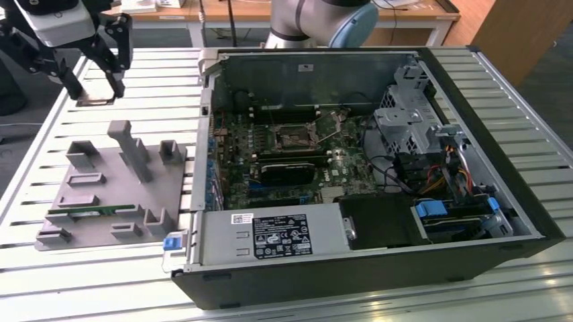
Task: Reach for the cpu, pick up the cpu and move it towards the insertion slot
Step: 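Pick up the cpu and move it towards the insertion slot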
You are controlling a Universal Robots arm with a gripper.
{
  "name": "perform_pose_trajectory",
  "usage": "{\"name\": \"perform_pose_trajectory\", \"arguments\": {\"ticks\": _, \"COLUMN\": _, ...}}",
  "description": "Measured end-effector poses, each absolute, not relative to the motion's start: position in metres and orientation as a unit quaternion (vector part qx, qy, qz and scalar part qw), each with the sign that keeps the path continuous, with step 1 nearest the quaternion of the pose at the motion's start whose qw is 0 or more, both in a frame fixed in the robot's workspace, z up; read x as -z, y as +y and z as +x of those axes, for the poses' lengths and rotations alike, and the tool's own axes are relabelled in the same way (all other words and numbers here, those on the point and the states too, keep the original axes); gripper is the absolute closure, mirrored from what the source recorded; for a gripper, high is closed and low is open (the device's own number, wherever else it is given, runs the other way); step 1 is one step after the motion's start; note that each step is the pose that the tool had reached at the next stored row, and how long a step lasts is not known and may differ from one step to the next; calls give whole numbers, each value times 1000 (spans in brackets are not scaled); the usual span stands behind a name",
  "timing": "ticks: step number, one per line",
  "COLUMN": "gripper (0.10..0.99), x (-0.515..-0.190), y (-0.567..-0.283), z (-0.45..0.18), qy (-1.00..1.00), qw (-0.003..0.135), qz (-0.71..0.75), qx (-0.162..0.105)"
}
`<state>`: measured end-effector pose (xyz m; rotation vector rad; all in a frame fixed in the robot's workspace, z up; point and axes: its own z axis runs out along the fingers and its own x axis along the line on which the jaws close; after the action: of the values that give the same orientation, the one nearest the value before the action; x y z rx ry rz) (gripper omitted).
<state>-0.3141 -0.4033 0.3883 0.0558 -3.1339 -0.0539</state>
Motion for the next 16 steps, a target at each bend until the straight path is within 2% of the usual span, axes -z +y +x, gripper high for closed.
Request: {"name": "perform_pose_trajectory", "arguments": {"ticks": 16, "gripper": 541, "x": -388, "y": -398, "z": -267, "qy": -1000, "qw": 4, "qz": 18, "qx": 17}}
